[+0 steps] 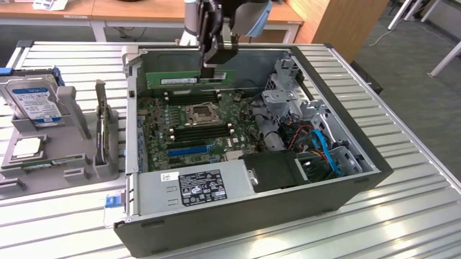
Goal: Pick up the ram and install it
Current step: 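Pick up the ram and move it above insertion slot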
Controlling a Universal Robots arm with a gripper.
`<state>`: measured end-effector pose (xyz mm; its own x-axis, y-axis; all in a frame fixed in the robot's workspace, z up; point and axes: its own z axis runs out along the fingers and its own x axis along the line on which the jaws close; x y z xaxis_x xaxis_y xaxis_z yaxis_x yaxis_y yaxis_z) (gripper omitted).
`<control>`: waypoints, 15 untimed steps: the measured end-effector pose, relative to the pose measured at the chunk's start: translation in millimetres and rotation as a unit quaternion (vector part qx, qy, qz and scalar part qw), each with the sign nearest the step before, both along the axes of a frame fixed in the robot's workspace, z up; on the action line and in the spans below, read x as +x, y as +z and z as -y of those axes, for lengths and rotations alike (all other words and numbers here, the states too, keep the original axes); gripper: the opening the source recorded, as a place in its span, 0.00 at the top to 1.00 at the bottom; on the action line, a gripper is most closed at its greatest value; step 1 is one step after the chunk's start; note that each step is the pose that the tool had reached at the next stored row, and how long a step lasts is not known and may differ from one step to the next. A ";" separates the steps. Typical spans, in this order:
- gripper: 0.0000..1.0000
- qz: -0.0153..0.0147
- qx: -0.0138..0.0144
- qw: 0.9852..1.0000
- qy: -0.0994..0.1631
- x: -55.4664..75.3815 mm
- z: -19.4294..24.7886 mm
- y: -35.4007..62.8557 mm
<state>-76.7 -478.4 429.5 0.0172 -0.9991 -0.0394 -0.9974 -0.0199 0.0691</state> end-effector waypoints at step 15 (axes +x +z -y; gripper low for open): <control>0.88 -0.001 0.000 1.000 0.000 19.3 -0.5 -0.1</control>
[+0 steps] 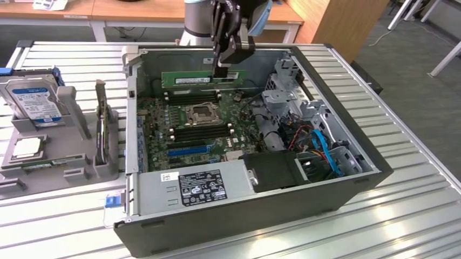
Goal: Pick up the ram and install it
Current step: 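Pick up the ram and move it above insertion slot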
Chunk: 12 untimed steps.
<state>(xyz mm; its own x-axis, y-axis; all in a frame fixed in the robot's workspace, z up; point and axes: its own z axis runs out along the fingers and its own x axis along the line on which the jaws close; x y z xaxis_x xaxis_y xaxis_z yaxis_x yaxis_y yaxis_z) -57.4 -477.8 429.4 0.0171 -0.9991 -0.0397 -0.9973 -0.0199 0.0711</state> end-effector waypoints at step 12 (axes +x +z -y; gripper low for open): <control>0.88 0.000 0.000 1.000 0.000 -0.1 -26.4 -1.8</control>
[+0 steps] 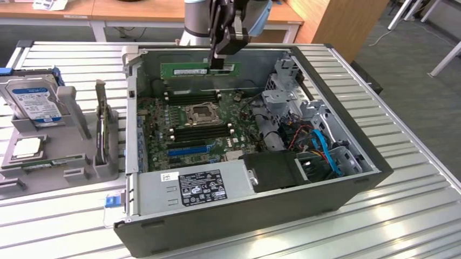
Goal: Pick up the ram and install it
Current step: 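Pick up the ram and move it above insertion slot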
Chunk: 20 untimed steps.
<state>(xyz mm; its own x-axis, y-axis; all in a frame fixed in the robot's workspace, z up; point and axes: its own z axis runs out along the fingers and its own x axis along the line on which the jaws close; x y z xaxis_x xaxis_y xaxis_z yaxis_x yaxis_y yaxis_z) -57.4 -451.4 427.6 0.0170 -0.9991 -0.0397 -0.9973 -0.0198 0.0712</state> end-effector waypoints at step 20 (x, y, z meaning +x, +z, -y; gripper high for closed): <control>0.88 0.000 0.000 1.000 0.000 0.0 -24.5 -8.2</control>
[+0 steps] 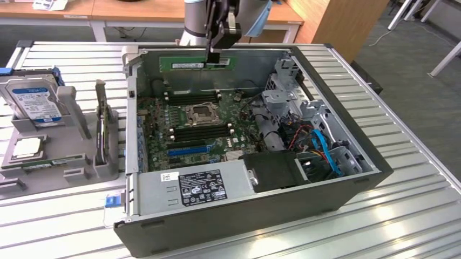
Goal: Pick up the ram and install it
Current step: 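Pick up the ram and move it above insertion slot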
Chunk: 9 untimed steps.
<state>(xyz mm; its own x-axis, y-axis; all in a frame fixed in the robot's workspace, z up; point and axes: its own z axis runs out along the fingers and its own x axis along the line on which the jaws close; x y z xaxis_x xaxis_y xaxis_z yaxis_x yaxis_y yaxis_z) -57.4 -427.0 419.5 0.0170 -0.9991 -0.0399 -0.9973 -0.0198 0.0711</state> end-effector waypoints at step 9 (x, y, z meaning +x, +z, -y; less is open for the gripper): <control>0.88 0.000 0.000 1.000 0.000 0.0 0.0 -16.3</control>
<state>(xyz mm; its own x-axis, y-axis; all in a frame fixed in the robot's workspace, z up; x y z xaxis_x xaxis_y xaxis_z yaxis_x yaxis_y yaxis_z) -57.4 -427.0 403.1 0.0171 -0.9990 -0.0402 -0.9973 -0.0199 0.0710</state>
